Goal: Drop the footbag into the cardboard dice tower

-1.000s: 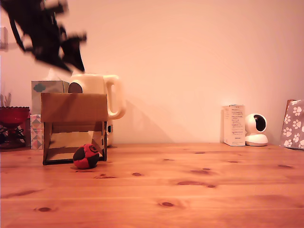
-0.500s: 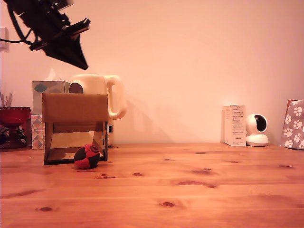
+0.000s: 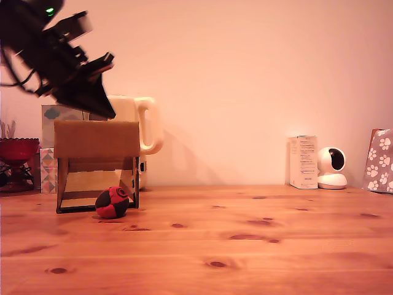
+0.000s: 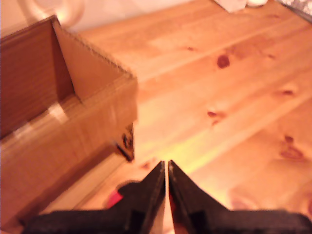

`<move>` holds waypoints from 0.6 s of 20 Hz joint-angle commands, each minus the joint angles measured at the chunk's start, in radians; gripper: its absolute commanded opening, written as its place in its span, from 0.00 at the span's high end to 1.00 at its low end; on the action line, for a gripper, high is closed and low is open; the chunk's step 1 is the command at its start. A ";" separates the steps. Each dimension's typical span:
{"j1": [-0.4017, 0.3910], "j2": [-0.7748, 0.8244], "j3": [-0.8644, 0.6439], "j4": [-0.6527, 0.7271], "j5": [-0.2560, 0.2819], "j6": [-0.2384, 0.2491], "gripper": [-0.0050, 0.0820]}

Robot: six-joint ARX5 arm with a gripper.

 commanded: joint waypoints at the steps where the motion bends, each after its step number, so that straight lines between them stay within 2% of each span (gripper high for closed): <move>1: -0.008 -0.064 -0.084 0.093 0.000 -0.017 0.96; 6: -0.008 -0.161 -0.350 0.319 0.000 -0.049 0.96; 12: -0.008 -0.222 -0.549 0.437 -0.007 -0.100 0.96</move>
